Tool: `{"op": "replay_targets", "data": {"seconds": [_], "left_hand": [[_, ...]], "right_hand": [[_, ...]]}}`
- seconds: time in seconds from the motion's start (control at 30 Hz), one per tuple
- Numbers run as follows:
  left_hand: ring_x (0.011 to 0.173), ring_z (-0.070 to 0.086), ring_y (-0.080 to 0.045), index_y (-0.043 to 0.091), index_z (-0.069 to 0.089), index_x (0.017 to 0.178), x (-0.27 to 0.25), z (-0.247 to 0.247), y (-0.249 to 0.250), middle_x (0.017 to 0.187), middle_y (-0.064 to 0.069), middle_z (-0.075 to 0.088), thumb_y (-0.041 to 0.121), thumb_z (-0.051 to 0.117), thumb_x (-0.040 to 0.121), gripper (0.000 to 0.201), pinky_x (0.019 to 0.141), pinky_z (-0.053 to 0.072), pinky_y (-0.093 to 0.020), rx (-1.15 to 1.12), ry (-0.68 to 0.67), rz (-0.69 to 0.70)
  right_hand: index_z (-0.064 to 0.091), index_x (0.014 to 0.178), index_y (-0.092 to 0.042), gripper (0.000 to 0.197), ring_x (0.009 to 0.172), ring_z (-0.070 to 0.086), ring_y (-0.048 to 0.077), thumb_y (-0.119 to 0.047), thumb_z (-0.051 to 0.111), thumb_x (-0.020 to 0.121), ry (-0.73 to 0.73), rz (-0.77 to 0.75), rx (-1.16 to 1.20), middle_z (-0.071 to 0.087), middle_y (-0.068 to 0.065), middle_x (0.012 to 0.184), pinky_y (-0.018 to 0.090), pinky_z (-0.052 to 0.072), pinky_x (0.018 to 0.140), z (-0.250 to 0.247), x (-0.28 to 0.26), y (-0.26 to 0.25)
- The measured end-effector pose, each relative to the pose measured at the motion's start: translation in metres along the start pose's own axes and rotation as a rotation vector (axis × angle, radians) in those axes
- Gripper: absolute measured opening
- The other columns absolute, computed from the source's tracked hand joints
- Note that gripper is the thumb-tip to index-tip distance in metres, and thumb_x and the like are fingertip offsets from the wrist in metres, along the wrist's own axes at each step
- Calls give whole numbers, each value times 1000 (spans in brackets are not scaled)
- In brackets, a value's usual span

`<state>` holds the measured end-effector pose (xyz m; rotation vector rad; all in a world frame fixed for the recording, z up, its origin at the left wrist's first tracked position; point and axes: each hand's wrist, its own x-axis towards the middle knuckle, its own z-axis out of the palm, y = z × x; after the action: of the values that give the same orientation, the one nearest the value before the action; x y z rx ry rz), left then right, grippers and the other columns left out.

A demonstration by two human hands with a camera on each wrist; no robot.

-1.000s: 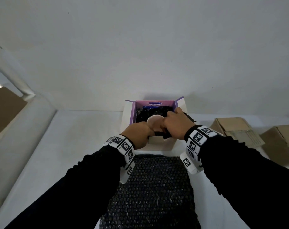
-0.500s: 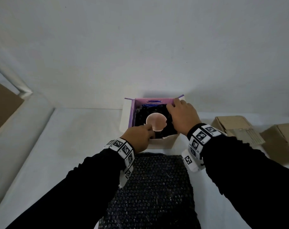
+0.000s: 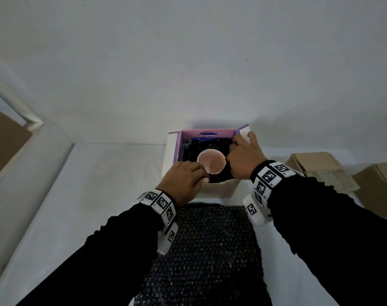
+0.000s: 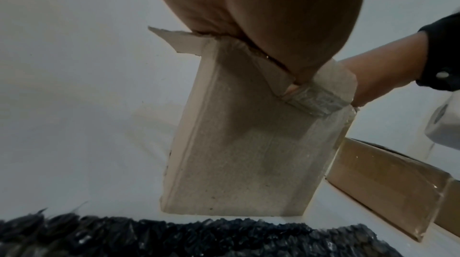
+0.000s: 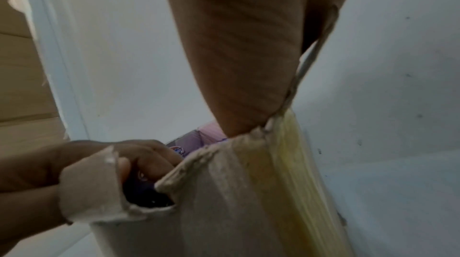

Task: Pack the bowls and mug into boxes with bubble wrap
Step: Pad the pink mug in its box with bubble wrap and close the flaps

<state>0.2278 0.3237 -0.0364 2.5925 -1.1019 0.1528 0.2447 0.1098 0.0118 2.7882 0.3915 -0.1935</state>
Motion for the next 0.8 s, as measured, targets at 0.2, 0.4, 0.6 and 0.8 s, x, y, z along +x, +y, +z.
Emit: {"op": "replay_targets", "data": {"seconds": [0.2,0.4,0.6,0.8], "left_hand": [[100,53,-10,32,68,110,-1,-3,3,110,15,61,66,22,92,60,91,36,-32,-122,-49,-86],[97,54,-15,36,66,116,-3,1,9,111,9,58,63,23,93,56,92,38,-36,19,-40,-77],[97,58,-17,26,72,104,-6,-1,14,112,9,64,41,31,90,46,90,39,-36,-57,26,-134],[104,59,-18,25,63,118,-15,2,19,121,7,61,49,47,73,52,94,40,-36,65,-52,-112]], "right_hand": [[65,75,-26,11,115,42,23,-17,59,75,211,45,100,61,-10,76,47,13,97,5,-10,-2],[74,81,-27,39,132,29,13,-49,43,89,79,12,179,65,-9,89,53,0,106,13,-11,3],[68,93,-22,15,126,32,21,-26,63,79,82,57,125,60,-4,93,51,6,102,5,-1,-8],[57,99,-18,22,139,17,27,-27,63,79,39,62,117,68,3,98,53,3,108,7,3,-7]]}}
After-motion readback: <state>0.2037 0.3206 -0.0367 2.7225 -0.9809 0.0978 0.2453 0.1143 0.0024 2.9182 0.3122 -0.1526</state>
